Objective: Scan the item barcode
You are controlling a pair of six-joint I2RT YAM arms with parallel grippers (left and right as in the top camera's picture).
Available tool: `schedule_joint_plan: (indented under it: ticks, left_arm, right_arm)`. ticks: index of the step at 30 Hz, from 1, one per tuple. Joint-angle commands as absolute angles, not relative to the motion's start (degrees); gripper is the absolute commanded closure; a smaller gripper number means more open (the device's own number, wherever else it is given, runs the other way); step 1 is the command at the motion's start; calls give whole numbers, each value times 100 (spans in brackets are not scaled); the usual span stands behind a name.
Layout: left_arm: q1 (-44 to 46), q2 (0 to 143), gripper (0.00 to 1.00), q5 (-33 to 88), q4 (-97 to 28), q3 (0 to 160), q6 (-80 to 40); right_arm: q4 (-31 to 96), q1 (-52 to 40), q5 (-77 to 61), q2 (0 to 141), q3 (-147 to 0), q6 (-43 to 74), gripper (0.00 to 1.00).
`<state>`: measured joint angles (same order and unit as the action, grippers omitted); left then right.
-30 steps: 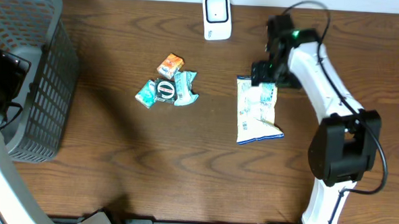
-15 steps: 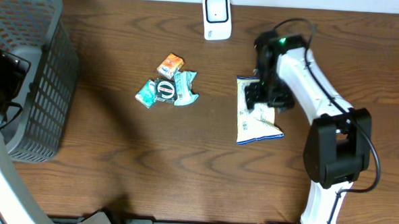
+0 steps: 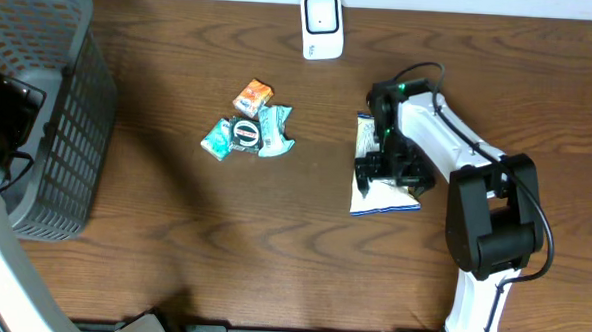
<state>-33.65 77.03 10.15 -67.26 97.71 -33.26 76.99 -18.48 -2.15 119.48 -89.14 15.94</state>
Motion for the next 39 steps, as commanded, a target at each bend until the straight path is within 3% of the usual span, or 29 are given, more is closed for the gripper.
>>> schedule_joint_plan:
  ticks: [1, 7, 16, 24, 26, 27, 29, 31, 33, 39]
  left_arm:
    - [-3385, 7653, 2, 989, -6740, 9850, -3374]
    - [-3385, 7653, 2, 989, -6740, 9850, -3374]
    - [-3385, 7653, 2, 989, -6740, 9850, -3374]
    - [-3385, 7653, 2, 989, -6740, 9850, -3374]
    - [-3385, 7653, 2, 989, -6740, 9850, -3374]
    - [-3385, 7653, 2, 989, -6740, 9850, -3374]
    - [-3385, 7653, 2, 989, -6740, 9850, -3374]
    - [-3385, 7651, 2, 989, -6740, 9850, -3374]
    - [-3385, 7653, 2, 989, -6740, 9850, -3374]
    - [-3385, 7653, 2, 989, -6740, 9850, -3374]
  right_arm:
    - [8029, -1765, -156, 11913, -9898, 1704, 1]
    - [8309, -1730, -163, 11913, -11019, 1450, 1]
    - [7817, -1734, -263, 11917, -10510, 1221, 50]
    - [6816, -1734, -655, 11917, -9135, 1216, 64]
    - [6622, -1730, -633, 11917, -8801, 1223, 55]
    - [6563, -1721, -631, 11917, -8698, 1225, 40]
    - [6484, -1697, -548, 11917, -8571, 1334, 33]
    - [6445, -1680, -438, 11917, -8576, 1376, 9]
    - [6458, -1675, -331, 11915, -8643, 1376, 2]
    - [6849, -1653, -329, 11915, -9351, 1369, 1]
